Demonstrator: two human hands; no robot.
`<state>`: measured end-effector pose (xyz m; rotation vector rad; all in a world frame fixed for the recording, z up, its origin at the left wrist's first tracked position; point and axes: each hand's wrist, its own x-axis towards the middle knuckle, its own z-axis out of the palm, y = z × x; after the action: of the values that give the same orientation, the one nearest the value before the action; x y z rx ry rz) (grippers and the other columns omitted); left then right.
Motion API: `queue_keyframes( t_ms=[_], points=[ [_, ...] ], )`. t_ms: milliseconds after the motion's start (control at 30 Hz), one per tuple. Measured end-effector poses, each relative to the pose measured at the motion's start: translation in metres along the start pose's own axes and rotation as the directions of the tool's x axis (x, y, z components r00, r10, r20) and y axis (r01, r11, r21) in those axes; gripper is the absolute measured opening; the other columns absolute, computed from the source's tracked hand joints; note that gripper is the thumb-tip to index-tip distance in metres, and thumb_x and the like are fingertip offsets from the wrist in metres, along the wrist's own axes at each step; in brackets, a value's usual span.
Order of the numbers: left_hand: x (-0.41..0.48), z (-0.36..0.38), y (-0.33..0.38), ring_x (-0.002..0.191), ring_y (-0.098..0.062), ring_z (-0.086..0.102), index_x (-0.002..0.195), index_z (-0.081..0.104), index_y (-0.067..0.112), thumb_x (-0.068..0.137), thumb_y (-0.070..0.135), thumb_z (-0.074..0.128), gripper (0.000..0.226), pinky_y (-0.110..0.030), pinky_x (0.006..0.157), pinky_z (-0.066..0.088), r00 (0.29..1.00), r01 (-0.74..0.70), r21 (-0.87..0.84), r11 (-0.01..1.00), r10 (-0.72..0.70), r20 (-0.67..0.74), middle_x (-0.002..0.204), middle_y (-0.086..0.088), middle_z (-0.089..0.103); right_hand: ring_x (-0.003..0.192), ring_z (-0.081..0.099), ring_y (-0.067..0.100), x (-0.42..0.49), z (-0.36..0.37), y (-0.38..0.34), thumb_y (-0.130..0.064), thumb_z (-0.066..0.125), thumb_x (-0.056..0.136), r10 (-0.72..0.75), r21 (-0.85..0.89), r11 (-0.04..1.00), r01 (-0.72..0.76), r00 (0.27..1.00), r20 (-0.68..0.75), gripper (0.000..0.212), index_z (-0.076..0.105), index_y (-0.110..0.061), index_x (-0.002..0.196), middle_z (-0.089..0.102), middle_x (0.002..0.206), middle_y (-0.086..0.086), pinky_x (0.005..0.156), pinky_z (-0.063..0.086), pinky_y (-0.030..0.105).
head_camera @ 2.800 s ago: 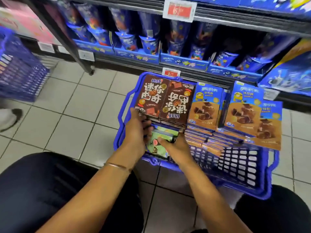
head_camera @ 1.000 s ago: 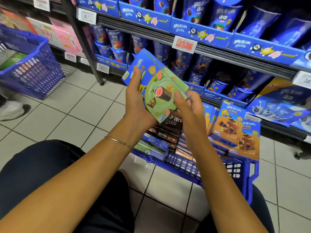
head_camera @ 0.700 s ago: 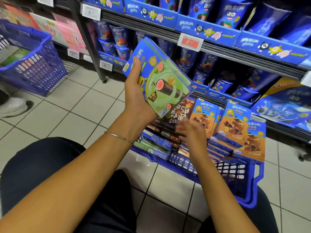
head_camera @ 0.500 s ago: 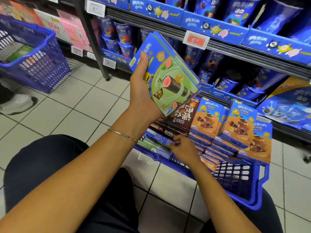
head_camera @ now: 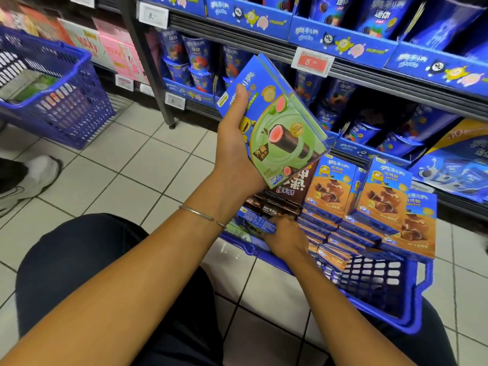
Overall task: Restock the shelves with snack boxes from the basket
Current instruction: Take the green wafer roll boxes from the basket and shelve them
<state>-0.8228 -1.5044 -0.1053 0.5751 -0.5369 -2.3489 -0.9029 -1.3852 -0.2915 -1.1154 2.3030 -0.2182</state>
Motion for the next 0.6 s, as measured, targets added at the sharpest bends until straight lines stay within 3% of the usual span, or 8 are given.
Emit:
queue_keyframes(
  t_ms=[133,233,367,467,600],
  points=[
    [0.001,0.000,0.001,0.121,-0.039,0.062,0.126,0.068,0.013,0.107,0.056,0.049,0.050,-0.063,0.117,0.039,1.000,-0.002,0.019,1.000,0.002,0.012,0.129,-0.016,0.067,0.081,0.064,0.022,-0.011,-0.014,-0.004,-0.040,0.074,0.081,-0.006,0.403,0.913,0.063,0.990,-0.142,0.021,0.066,-0.027,0.095,0.067,0.090,0.000,0.069,0.054,0.038],
    [0.001,0.002,0.004,0.118,-0.038,0.064,0.124,0.071,0.013,0.107,0.054,0.050,0.050,-0.064,0.115,0.040,1.000,-0.009,0.026,1.000,0.008,0.022,0.128,-0.016,0.069,0.062,0.053,0.010,-0.025,-0.034,-0.011,-0.044,0.076,0.081,0.052,0.645,0.750,0.144,0.960,-0.274,0.025,0.060,-0.027,0.088,0.056,0.067,-0.005,0.056,0.044,0.034],
    [-0.002,0.005,0.005,0.123,-0.039,0.061,0.132,0.067,0.012,0.107,0.054,0.048,0.052,-0.064,0.116,0.040,0.999,-0.014,0.041,0.999,0.013,0.040,0.135,-0.017,0.064,0.078,0.058,0.017,-0.040,-0.070,-0.022,-0.028,0.073,0.091,0.168,0.809,0.499,0.311,0.881,-0.442,0.023,0.063,-0.010,0.101,0.062,0.093,0.023,0.071,0.052,0.039],
    [-0.003,0.006,0.005,0.116,-0.040,0.066,0.121,0.076,0.010,0.107,0.053,0.050,0.052,-0.065,0.112,0.044,0.999,-0.024,0.035,0.999,0.023,0.028,0.124,-0.017,0.072,0.084,0.060,0.028,-0.045,-0.100,-0.027,-0.022,0.070,0.094,0.305,0.867,0.323,0.378,0.826,-0.474,0.026,0.063,-0.003,0.111,0.063,0.096,0.014,0.081,0.054,0.044],
    [-0.006,0.008,0.005,0.115,-0.041,0.069,0.130,0.070,0.011,0.107,0.056,0.049,0.054,-0.067,0.108,0.049,1.000,0.001,0.062,0.998,-0.001,0.009,0.126,-0.017,0.072,0.090,0.068,0.018,-0.050,-0.135,-0.025,-0.029,0.067,0.096,0.438,0.877,0.184,0.443,0.762,-0.477,0.027,0.066,-0.011,0.115,0.067,0.101,0.007,0.077,0.055,0.037]
  ],
)
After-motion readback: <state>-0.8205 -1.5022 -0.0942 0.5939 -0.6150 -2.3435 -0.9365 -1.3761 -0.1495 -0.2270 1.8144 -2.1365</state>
